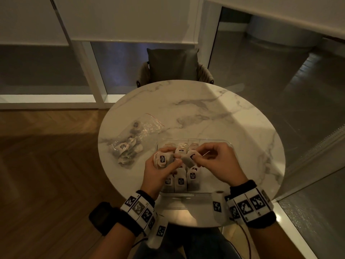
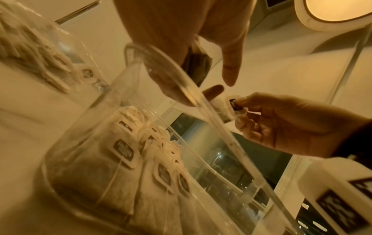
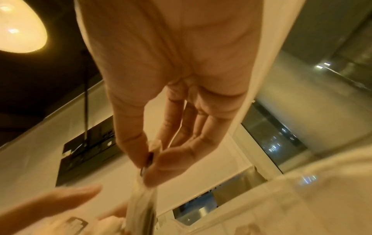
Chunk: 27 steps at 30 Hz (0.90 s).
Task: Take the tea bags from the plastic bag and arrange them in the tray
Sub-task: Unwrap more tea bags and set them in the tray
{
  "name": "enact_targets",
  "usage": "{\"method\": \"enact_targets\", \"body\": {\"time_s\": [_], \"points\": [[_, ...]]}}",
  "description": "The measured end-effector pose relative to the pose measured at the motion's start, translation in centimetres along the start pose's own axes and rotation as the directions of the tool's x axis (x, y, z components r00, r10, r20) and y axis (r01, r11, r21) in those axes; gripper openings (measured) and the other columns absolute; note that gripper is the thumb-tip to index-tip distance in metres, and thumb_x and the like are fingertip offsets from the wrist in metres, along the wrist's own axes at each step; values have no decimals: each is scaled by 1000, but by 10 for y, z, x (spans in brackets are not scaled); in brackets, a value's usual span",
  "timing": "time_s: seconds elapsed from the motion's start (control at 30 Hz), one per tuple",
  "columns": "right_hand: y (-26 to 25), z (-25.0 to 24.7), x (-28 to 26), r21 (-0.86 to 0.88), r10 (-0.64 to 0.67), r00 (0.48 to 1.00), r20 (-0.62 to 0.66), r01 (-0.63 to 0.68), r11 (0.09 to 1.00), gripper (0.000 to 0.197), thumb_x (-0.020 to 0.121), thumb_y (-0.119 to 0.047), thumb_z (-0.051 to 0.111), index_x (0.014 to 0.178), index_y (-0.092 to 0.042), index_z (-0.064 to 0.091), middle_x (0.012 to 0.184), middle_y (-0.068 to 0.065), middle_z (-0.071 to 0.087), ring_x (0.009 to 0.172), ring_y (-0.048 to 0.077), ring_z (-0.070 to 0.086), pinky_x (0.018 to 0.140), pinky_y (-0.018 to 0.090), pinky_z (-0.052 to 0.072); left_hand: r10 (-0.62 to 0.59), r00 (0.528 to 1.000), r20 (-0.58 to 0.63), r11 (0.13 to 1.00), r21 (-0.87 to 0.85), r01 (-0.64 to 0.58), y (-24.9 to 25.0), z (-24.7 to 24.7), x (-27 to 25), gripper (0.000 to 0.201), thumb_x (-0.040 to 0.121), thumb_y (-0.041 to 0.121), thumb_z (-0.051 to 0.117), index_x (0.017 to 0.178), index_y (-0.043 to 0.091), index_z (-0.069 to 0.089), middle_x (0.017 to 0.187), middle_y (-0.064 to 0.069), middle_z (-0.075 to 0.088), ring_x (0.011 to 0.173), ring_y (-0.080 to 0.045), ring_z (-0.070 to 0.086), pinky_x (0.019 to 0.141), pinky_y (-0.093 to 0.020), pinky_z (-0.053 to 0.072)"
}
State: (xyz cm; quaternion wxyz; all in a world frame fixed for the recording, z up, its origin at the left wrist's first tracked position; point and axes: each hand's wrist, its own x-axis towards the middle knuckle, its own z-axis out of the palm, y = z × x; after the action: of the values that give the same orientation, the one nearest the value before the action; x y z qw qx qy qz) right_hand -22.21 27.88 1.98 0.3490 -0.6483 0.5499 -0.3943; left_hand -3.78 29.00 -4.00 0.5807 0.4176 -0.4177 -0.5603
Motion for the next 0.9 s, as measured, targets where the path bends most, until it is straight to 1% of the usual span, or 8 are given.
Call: {"method": "enact_targets", "body": {"time_s": [0.1,0.2,0.3,0.4,0.57,0.7,0.8,0.9], "points": [[0,-10,7,-336,33,986,166,25,942,5,78,-19,79,76,-22,75,71,-11,70,64,7,63,61,12,48,-47,998,-31,995,-87,44,-1,2,1,44,75,6,64,118,5,61,105,-25,69,86,-30,68,66,-36,57],[3,-11,10,-594,207,883,422,97,798,6,78,-24,78,83,-22,75,81,-7,71,74,7,61,70,20,50,-110,993,-43,977,-186,100,1,4,2,42,82,2,49,124,2,57,98,-28,65,73,-27,64,54,-28,53],[6,-6,13,-639,356,741,570,127,759,5,82,-22,77,83,-19,73,79,-2,74,61,5,63,75,29,58,-141,990,-26,964,-232,131,1,2,1,43,93,-8,33,129,3,53,100,-31,64,75,-32,64,57,-30,56],[6,0,17,-639,400,676,619,137,757,7,85,-17,74,80,-20,69,68,-5,70,55,3,62,77,29,59,-156,987,-47,965,-222,142,0,0,1,44,97,-7,32,130,12,53,107,-33,66,83,-38,68,65,-34,60],[8,5,23,-643,426,674,604,96,760,16,86,-10,70,83,-24,66,59,-15,63,56,0,63,73,21,55,-164,985,-45,969,-192,153,-2,0,2,47,99,-7,33,137,17,46,112,-32,66,88,-40,71,69,-35,60],[8,3,24,-624,425,665,613,78,778,11,87,-12,71,97,-19,70,74,-8,69,60,-1,63,69,16,52,-163,986,-30,970,-188,154,0,1,1,48,98,-7,39,138,19,45,113,-31,66,86,-37,72,68,-34,60],[10,2,24,-652,392,718,575,113,749,31,83,-9,73,111,-23,69,99,0,69,79,5,59,66,12,45,-181,983,-12,962,-211,174,0,0,2,51,96,-8,41,139,19,44,113,-31,66,88,-40,70,70,-38,60],[8,-2,26,-624,335,770,543,103,774,37,82,-7,73,114,-24,67,103,-1,67,79,2,56,67,11,44,-210,977,20,950,-234,209,-1,-3,3,55,94,-9,33,141,18,43,114,-34,64,92,-46,68,72,-41,60]]}}
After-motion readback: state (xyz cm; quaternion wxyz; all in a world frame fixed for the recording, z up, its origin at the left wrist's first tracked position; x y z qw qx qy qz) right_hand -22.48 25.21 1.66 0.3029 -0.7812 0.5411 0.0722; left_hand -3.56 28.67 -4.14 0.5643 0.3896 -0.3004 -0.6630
